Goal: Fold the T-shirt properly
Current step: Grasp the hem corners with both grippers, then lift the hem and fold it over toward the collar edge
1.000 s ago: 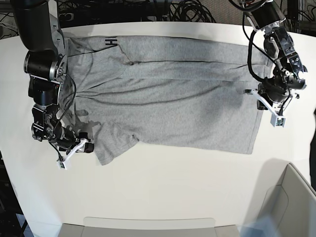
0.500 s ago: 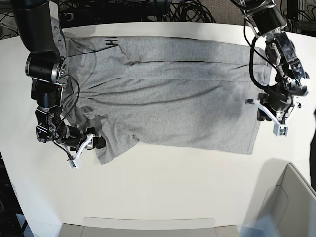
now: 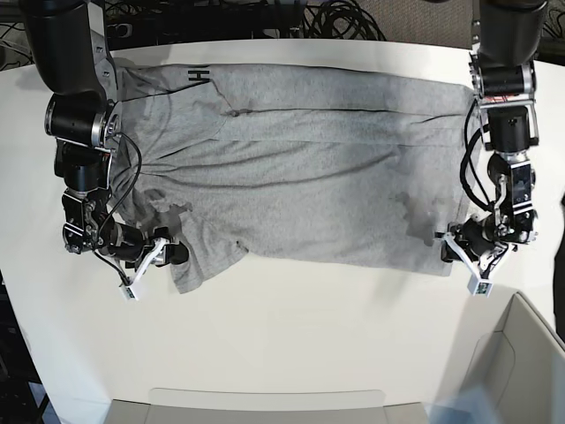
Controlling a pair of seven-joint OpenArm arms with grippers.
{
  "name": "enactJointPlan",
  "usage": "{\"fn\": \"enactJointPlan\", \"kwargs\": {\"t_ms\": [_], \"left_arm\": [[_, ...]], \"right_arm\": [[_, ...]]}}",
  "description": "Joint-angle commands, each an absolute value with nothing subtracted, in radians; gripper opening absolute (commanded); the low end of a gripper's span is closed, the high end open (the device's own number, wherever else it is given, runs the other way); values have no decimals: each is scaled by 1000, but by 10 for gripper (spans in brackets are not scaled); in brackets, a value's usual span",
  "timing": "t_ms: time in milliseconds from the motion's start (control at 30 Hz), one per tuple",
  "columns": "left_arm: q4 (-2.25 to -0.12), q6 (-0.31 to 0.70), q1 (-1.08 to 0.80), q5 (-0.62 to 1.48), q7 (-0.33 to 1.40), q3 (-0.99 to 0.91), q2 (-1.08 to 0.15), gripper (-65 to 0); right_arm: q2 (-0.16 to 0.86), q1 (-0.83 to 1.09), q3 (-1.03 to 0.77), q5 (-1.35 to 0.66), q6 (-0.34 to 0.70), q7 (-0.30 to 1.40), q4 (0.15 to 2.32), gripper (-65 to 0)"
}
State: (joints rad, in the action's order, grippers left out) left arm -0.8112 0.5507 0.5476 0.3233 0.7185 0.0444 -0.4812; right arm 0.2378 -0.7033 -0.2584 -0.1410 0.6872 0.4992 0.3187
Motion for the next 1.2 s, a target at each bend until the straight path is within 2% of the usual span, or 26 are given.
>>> {"fn": "enactJointPlan", "kwargs": {"t_ms": [0, 67, 233, 533, 800, 933, 1167], "left_arm": [[-766, 555, 608, 332, 661, 59, -504, -369], [-670, 558, 648, 334, 598, 82, -509, -367], [-496, 659, 713, 332, 498, 90, -509, -367], [-309, 657, 768, 332, 351, 186, -501, -366], [-275, 656, 768, 332, 286, 188, -467, -351], [-275, 657, 763, 331, 286, 206, -458, -369], [-274, 638, 763, 335, 297, 236, -453, -564]], "right_arm": [[245, -720, -255, -111, 693, 532, 321, -382], [242, -720, -255, -111, 693, 532, 321, -382], [240, -720, -255, -111, 693, 532, 321, -382], [240, -720, -255, -111, 693, 532, 321, -382], [217, -720, -255, -111, 693, 532, 321, -385], [205, -720, -255, -110, 693, 532, 321, -442], [177, -730, -257, 5, 691, 532, 325, -646]]}}
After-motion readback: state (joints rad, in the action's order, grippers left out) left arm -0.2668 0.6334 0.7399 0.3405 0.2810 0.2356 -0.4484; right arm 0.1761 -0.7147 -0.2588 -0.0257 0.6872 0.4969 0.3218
